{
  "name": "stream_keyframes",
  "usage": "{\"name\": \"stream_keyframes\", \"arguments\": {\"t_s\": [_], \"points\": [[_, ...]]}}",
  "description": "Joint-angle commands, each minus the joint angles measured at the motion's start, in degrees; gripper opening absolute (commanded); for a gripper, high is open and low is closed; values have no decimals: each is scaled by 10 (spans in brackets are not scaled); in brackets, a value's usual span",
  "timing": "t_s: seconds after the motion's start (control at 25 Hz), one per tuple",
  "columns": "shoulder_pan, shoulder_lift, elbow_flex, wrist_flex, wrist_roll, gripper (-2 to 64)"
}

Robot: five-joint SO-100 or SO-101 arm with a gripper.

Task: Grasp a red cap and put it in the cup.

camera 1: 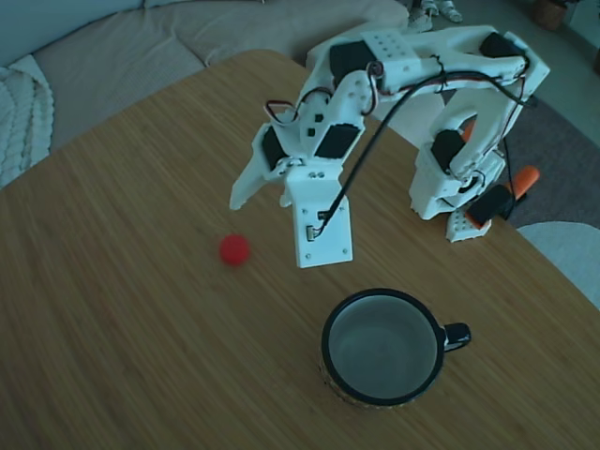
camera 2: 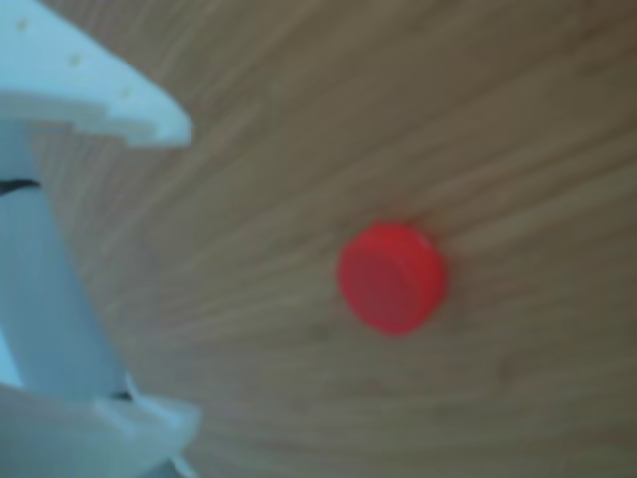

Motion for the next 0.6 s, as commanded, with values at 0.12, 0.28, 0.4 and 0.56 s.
{"name": "stream_keyframes", "arguments": {"t_s": [0.12,0.28,0.4,0.56], "points": [[53,-40,-72,6,-15,312],[72,-62,-78,13,-39,313],[68,-76,-95,13,-40,313],[32,-94,-133,25,-39,313]]}}
